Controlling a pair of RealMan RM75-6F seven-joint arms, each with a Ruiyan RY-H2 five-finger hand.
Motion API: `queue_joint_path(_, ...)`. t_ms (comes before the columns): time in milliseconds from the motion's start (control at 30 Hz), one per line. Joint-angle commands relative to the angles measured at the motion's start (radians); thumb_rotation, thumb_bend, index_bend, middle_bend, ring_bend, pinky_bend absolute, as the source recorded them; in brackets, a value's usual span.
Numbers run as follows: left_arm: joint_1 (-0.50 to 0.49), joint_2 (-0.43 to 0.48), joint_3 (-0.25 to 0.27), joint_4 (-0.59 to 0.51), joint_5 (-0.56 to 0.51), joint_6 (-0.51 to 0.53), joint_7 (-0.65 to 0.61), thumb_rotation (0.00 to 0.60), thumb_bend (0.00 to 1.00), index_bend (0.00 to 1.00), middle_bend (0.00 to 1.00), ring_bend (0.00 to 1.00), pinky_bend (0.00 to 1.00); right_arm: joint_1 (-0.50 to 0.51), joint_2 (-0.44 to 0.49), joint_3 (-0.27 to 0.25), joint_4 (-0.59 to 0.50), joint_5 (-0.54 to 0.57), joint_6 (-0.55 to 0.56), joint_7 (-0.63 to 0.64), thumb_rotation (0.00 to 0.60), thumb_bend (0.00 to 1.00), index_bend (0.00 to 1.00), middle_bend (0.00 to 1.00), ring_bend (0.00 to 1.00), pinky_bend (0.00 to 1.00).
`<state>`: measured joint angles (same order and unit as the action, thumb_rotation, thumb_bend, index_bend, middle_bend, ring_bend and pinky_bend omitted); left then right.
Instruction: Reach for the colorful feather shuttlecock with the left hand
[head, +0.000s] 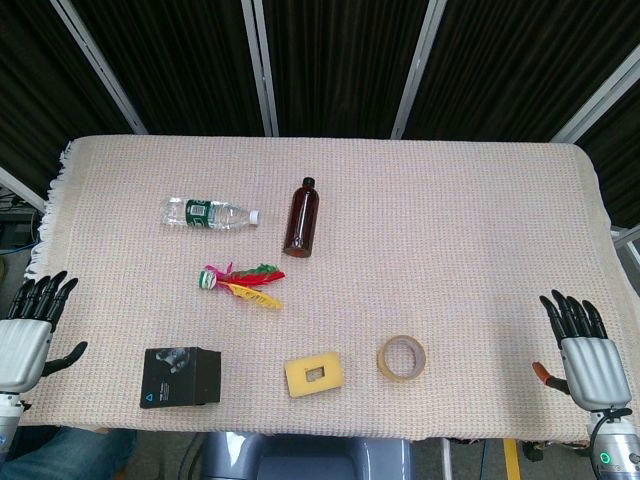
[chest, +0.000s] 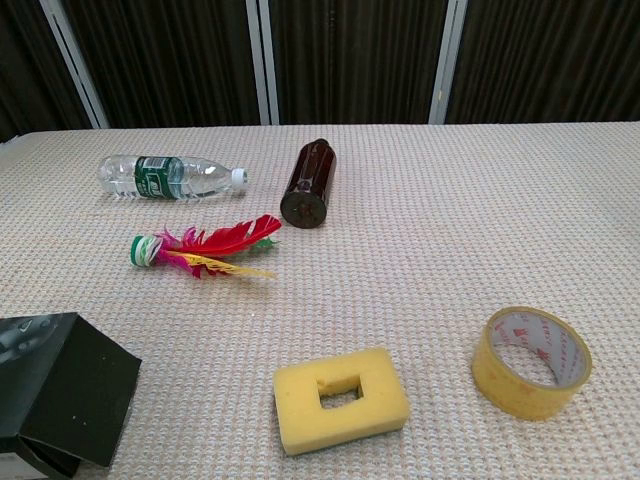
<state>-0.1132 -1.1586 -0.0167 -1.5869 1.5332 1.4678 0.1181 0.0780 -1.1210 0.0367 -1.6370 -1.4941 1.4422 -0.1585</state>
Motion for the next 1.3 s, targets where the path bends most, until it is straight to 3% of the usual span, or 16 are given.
queue_joint_path(33, -0.003, -0.01, -0.001, 0.008, -0.004, -0.008, 0.003, 0.6, 0.23, 0.05, 0.0, 0.0, 0.0, 0.001, -0.001, 0.0, -0.001, -0.002, 0.0, -0.002, 0.6, 0.15, 0.0, 0.0, 0.0, 0.0)
queue_joint_path(300, -0.038, -0.061, -0.022, 0.051, 0.029, -0.009, -0.05, 0.6, 0.23, 0.08, 0.0, 0.0, 0.0, 0.0, 0.01, -0.002, -0.004, -0.004, -0.003, 0.023, 0.6, 0.15, 0.0, 0.0, 0.0, 0.0)
queue_joint_path(467, -0.096, -0.115, -0.044, 0.05, 0.082, -0.022, -0.079, 0.6, 0.23, 0.16, 0.0, 0.0, 0.0, 0.004, 0.014, -0.003, -0.006, -0.011, -0.006, 0.036, 0.6, 0.15, 0.0, 0.0, 0.0, 0.0)
queue_joint_path(633, -0.194, -0.195, -0.055, -0.002, 0.106, -0.141, -0.017, 0.6, 0.23, 0.22, 0.0, 0.0, 0.0, 0.011, 0.017, 0.003, -0.002, -0.008, -0.013, 0.06, 0.6, 0.15, 0.0, 0.0, 0.0, 0.0)
queue_joint_path(933, -0.336, -0.348, -0.148, -0.012, -0.03, -0.32, 0.194, 0.6, 0.23, 0.38, 0.0, 0.0, 0.0, 0.027, 0.018, 0.012, 0.027, 0.02, -0.05, 0.1, 0.6, 0.15, 0.0, 0.0, 0.0, 0.0)
queue_joint_path(1167, -0.443, -0.392, -0.244, -0.001, -0.196, -0.422, 0.309, 0.6, 0.24, 0.39, 0.0, 0.0, 0.0, 0.033, 0.025, 0.025, 0.045, 0.052, -0.068, 0.134, 0.6, 0.15, 0.0, 0.0, 0.0, 0.0)
queue_joint_path(1300, -0.489, -0.43, -0.254, 0.047, -0.267, -0.47, 0.339, 0.6, 0.24, 0.39, 0.0, 0.0, 0.0, 0.029, 0.03, 0.033, 0.046, 0.062, -0.058, 0.147, 0.6, 0.15, 0.0, 0.0, 0.0, 0.0)
